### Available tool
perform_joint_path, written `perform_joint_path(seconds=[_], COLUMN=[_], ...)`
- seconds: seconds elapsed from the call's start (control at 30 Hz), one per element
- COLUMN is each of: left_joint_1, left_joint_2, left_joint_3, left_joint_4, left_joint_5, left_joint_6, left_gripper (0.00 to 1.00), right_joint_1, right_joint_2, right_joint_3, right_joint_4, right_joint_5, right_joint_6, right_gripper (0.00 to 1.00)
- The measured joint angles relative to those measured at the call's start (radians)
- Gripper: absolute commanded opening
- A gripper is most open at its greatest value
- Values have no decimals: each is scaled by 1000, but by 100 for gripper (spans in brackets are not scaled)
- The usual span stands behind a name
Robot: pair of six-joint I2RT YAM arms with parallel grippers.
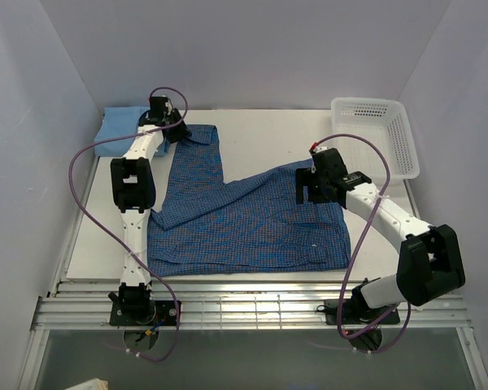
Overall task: Fold and stack the long sleeve shirts
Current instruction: Fold the shirt
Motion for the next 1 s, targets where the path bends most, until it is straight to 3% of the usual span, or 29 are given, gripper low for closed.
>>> perform_joint_path(seconds=[0.13,0.17,0.23,0.27,0.57,1.0], left_joint_1=[0,0,0,0,0,0], left_joint_2=[0,0,0,0,-121,-765], left_joint_3=[0,0,0,-1,-146,-645], left_joint_4=[19,21,23,24,20,167], left_joint_5=[0,0,0,1,57,224], left_joint_6=[-14,-17,-26,-28,-47,-92], left_gripper=[40,33,2,0,0,0], right_joint_1=[0,0,0,0,-12,-39], right_joint_2=[9,11,15,20,146,497], right_joint_3=[0,0,0,0,148,566], right_joint_4=[-1,-2,-2,-2,-32,-31], right_joint_5=[0,0,0,2,84,226], right_joint_6=[-4,-6,-7,-8,-10,-90], right_gripper=[90,90,90,90,90,90])
